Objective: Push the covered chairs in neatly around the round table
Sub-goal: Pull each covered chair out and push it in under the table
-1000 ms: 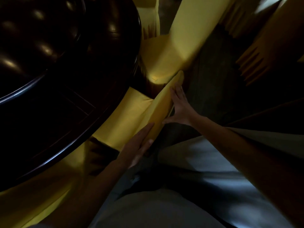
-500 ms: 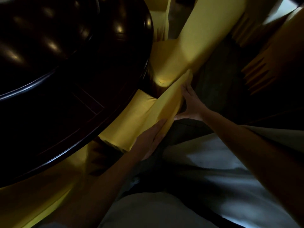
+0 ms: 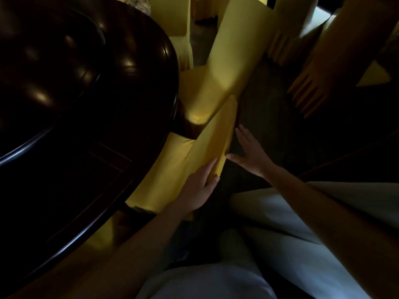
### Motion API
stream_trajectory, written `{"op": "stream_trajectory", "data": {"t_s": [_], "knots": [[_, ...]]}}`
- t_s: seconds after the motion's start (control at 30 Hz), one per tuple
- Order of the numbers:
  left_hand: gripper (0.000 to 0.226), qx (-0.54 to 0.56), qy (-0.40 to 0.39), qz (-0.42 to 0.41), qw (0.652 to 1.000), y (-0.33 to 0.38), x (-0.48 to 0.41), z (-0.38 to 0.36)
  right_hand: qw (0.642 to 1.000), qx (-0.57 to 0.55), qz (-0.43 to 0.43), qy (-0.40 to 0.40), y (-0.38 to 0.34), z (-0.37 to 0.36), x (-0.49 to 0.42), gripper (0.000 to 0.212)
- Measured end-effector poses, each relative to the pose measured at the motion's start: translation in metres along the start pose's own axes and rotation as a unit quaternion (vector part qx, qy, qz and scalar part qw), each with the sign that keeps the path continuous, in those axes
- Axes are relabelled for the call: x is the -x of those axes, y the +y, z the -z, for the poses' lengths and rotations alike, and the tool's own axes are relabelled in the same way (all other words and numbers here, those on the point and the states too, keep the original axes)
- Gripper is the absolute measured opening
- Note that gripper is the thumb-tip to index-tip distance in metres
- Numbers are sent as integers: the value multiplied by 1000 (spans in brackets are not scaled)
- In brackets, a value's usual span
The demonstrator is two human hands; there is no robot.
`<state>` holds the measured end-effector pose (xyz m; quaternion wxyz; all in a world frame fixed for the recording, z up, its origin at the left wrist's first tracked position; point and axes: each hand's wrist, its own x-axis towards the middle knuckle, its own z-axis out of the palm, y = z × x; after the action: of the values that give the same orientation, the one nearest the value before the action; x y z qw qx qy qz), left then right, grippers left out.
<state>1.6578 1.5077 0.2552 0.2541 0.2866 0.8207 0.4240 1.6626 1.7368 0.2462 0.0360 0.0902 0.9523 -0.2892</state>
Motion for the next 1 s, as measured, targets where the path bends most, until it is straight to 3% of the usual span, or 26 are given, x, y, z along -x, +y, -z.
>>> {"op": "stream_trajectory", "data": {"t_s": [0.23, 0.53, 1.0], "knots": [[60, -99, 2, 38, 994, 31, -34, -3, 995, -18, -63, 81, 22, 6, 22, 67], [63, -270, 11, -88, 959, 92, -155, -36, 962, -77, -211, 154, 85, 50, 7, 62], [67, -323, -29, -60, 944, 168, -321, -100, 955, -53, -245, 157, 227, 149, -45, 65]]}}
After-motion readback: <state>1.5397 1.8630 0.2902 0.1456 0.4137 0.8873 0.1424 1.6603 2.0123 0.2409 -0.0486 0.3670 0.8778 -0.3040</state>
